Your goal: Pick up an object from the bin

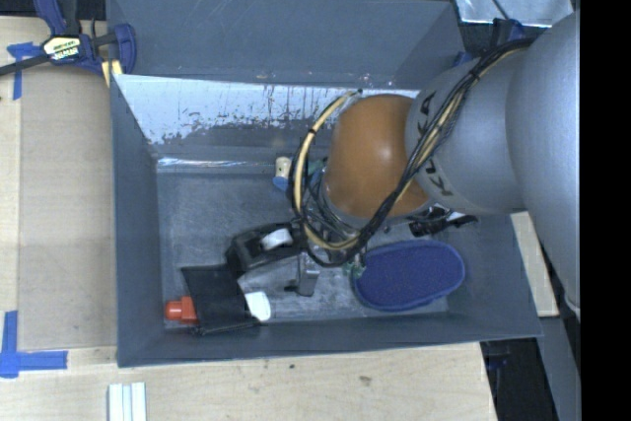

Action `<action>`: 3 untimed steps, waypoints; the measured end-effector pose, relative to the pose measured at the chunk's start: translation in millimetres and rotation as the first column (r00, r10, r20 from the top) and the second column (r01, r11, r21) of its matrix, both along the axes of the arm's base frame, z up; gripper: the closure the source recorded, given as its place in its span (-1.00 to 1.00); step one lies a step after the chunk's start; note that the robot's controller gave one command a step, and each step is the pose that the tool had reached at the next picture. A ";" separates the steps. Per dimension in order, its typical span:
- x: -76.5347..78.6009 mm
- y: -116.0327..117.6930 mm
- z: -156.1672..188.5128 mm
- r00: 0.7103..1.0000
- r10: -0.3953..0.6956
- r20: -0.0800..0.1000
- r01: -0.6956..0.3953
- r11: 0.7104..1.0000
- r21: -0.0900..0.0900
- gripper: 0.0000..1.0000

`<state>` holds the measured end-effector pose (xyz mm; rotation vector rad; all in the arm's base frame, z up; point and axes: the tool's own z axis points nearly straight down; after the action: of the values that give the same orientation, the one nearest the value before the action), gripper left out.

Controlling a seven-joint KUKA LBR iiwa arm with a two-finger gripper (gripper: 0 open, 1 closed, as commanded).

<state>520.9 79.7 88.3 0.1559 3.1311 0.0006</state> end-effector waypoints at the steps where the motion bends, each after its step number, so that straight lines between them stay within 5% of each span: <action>1: 5.6 -1.0 8.7 1.000 -0.001 0.021 0.001 1.000 0.000 1.00; 2: 3.8 28.5 106.5 0.999 0.040 0.005 -0.040 0.999 0.002 1.00; 3: 24.4 -12.9 72.6 0.974 0.225 -0.007 -0.225 0.974 -0.001 1.00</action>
Offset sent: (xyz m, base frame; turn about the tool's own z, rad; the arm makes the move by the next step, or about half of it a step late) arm 0.0000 0.0000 0.0000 0.0000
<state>545.3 66.8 160.9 -0.2002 3.1352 -0.0021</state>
